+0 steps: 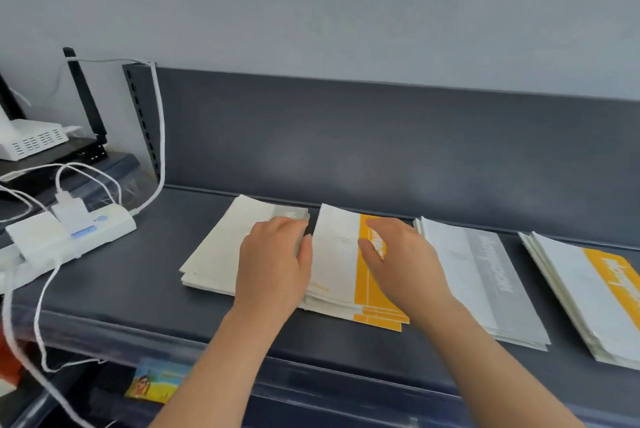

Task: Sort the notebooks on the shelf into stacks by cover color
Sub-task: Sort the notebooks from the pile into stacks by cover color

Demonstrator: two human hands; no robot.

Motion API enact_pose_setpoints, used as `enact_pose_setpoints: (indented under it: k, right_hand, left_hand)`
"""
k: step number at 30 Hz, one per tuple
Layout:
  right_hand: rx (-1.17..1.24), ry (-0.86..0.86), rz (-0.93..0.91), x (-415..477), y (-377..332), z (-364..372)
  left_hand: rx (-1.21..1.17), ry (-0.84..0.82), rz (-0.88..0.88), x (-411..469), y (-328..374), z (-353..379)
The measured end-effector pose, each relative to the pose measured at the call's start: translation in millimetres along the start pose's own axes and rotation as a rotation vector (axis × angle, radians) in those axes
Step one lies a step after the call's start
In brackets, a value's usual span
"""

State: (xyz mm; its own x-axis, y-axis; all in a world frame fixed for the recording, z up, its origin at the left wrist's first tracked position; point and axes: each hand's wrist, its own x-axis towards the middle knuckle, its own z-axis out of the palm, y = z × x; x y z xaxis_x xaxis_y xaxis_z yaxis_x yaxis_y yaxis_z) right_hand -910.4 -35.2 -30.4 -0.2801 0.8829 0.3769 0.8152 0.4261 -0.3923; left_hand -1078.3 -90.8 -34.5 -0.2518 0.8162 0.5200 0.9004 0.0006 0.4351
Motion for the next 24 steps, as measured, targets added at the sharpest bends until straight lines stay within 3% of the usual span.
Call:
enact_pose_setpoints:
  k: [11,24]
  right_hand:
    - [-0.096,0.086,0.173,-71.7,103.8,-86.2]
    - [-0.169,0.124,0.361,-177.2,290.3,-221.9]
  left_hand:
    - [-0.086,-0.13,0.181,-30.0,131.1,49.6]
    - [-0.237,-0.233,0.249,-98.7,347.9,132.8]
